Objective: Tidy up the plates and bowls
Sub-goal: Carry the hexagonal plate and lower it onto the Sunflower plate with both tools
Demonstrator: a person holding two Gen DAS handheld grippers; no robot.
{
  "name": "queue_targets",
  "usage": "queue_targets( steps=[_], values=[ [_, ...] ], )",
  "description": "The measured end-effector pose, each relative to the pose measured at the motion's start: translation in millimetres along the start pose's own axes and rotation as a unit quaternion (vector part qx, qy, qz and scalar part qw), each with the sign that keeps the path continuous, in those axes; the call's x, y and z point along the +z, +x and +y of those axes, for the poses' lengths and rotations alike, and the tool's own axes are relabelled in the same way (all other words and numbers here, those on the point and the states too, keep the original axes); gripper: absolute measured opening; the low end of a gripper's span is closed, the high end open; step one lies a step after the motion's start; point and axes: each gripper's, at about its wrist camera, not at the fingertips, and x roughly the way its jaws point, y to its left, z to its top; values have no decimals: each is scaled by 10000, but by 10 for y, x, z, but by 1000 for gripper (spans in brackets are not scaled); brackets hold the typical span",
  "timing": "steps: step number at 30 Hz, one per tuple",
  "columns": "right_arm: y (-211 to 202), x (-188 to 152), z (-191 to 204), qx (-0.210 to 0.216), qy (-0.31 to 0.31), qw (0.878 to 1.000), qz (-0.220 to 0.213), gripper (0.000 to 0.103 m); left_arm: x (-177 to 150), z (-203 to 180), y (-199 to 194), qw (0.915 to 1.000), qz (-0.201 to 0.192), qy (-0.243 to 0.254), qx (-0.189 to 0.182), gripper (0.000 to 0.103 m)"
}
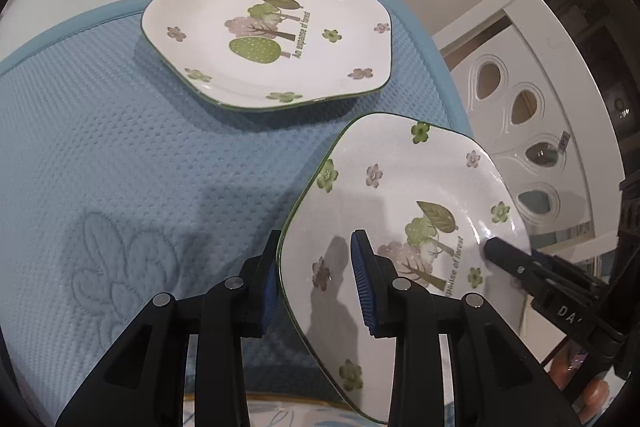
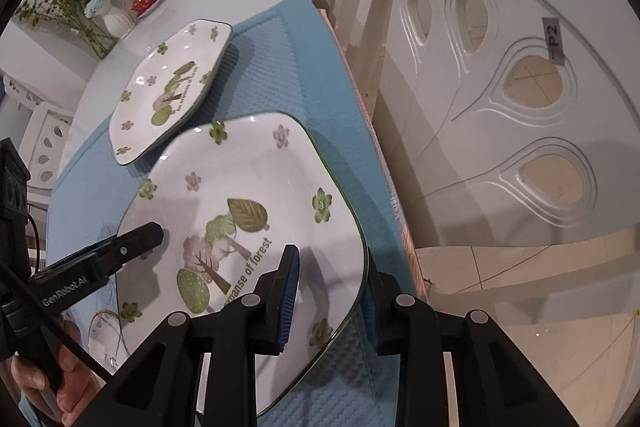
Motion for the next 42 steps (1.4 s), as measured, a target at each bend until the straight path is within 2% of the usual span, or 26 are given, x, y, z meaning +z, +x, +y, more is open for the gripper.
queue_targets(
  steps=[5,13,20,26,34,42],
  values=[
    [-115,-65,87,84,-113,9998,-102,28,-69,75,-156,9997,-228,-19,-23,30],
    [-344,-173,319,103,-376,9988,-308,28,-179,78,-473,9981,-530,249,177,30],
    [-698,-305,601,287,-577,9964,-558,28,-397,218,-976,9957,-909,78,162,30],
    [-852,-564,907,449,-788,9943,-557,28,-752,426,-1321,9937,-1079,-164,257,30],
    [-791,-1007,1164,584,-957,9933,-264,29,-1254,659,-1437,9930,-1031,-308,481,30],
    [-588,-1396,1224,434,-1005,9940,48,29,-1649,796,-1310,9947,-806,-358,529,30]
  ],
)
